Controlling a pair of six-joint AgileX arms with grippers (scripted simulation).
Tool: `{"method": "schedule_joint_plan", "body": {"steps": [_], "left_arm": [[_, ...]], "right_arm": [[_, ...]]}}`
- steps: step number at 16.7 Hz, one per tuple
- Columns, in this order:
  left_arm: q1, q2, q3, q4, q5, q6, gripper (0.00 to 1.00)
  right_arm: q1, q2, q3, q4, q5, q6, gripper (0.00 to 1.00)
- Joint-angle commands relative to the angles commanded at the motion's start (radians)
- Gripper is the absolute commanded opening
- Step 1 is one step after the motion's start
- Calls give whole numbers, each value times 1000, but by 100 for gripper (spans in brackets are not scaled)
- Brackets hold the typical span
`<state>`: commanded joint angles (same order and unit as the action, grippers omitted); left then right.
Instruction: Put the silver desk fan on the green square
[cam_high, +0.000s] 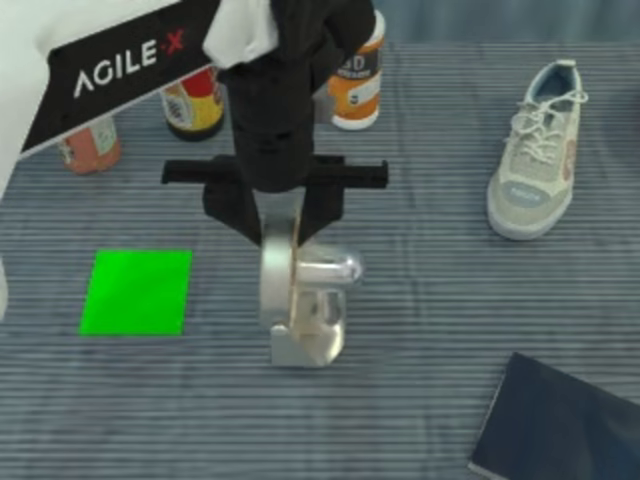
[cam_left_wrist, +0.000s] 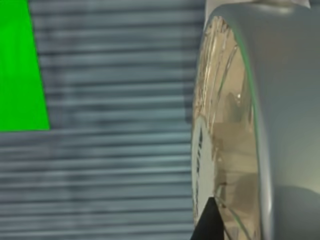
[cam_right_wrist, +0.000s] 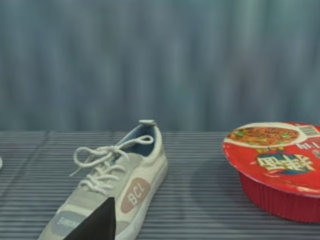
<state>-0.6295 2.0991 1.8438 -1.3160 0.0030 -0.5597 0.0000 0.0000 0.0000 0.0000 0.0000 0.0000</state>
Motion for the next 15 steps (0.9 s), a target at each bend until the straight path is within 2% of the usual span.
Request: {"method": "schedule_joint_plan", "body": {"steps": [9, 15], "left_arm": [[1, 1, 4, -4, 0, 1, 0], [15, 18, 185, -165, 0, -2, 0]], "right_arm": [[0, 0, 0, 0, 0, 0, 100], [0, 0, 0, 0, 0, 0, 100]]}}
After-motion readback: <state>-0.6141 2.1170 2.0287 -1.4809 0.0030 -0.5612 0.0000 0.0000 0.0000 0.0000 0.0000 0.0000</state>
